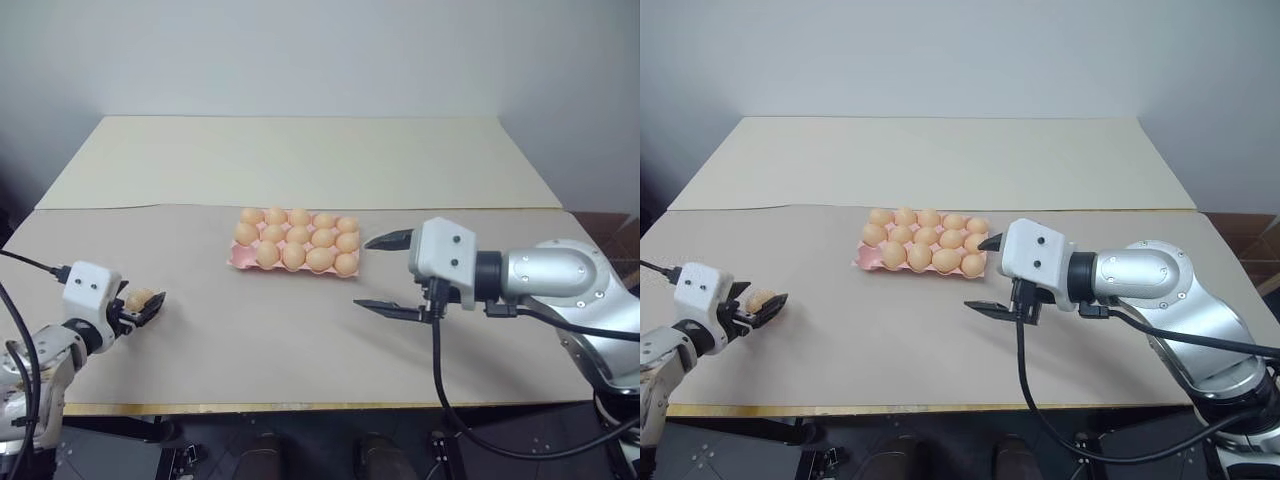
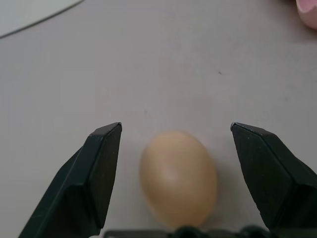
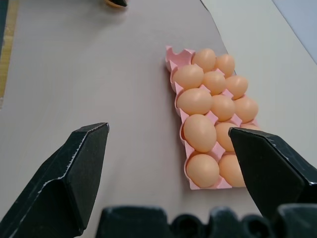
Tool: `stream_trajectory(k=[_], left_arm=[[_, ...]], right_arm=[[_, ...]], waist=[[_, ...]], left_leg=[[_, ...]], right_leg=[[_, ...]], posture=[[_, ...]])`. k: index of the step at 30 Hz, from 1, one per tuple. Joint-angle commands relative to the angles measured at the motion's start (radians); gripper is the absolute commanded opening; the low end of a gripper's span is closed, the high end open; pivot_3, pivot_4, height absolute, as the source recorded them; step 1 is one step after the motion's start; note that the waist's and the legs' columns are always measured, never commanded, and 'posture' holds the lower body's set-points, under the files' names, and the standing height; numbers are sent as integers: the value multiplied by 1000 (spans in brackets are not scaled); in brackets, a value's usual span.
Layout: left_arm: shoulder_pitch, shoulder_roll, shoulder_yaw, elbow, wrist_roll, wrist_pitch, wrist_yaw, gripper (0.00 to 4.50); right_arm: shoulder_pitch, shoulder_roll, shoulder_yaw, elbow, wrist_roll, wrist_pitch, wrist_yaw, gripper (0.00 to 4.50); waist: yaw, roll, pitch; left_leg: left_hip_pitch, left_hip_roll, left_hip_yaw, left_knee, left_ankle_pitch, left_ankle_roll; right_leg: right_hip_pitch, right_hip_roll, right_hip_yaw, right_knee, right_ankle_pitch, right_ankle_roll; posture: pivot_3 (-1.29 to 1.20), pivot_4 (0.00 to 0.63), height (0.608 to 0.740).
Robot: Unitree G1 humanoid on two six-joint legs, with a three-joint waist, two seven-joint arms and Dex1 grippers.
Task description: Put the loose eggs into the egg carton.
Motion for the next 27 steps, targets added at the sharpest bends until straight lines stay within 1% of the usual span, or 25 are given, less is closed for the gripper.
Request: stream_trajectory(k=[1,3,4,6,10,11,12,14,19,23,27], left_arm=[[11,-2,-12,14,24,-23,5,3814],[9,-2,-21,22,29,-4,15,3814],[7,-3,-25,27,36,5,25,3643],[4,-6,-27,34,41,8,36,3250],[3,-5,-31,29,48,1,41,2040],[4,-4,-35,25,55,-16,41,1816],[3,-7,-37,18,59,-29,41,1706],[-2,-15,-37,8,57,-56,37,1706],[-51,-65,-27,-56,-26,-183,-45,1706],[-164,-113,-104,-49,-51,-238,-94,1706],[-323,-162,-223,74,13,-286,-91,1706]], right_arm=[[-7,-13,-33,-29,-1,6,-15,4500],[-8,-13,-31,-25,-3,5,-18,4500],[-11,-13,-29,-23,-4,5,-19,4500],[-14,-13,-26,-17,-7,3,-20,4500],[-21,-11,-18,-10,-16,4,-25,4500],[-21,-10,-17,-8,-18,4,-26,4500],[-21,-9,-16,-7,-21,2,-27,4500],[-20,-7,-13,-6,-26,1,-28,4500],[-21,0,-10,-9,-37,7,-44,4500],[-32,3,-10,-14,-41,14,-60,4500],[-40,1,-25,-34,-34,37,-80,4500]], waist=[[0,0,0],[0,0,0],[0,0,0],[0,0,0],[0,0,0],[0,0,0],[0,0,0],[0,0,0],[7,0,0],[14,0,0],[19,0,0]], left_leg=[[0,0,0,0,0,0],[0,0,0,0,0,0],[0,0,0,0,0,0],[0,0,0,0,0,0],[0,0,0,0,0,0],[0,0,0,0,0,0],[1,0,0,0,0,0],[1,0,0,0,0,0],[-1,0,0,0,0,0],[-1,-1,-1,1,0,0],[-1,-2,0,2,0,0]], right_leg=[[0,0,0,0,0,0],[0,0,0,0,0,0],[0,0,0,0,0,0],[0,0,0,0,0,0],[0,0,0,0,0,0],[0,0,0,0,0,0],[0,0,0,0,0,0],[0,0,0,0,0,0],[0,-1,-1,0,0,0],[0,-2,-1,0,0,0],[1,0,-1,0,0,0]], posture=[[0,150,740],[0,150,740],[0,150,740],[0,150,740],[0,150,740],[0,150,740],[0,150,740],[0,150,740],[0,150,740],[0,150,740],[0,150,740]])
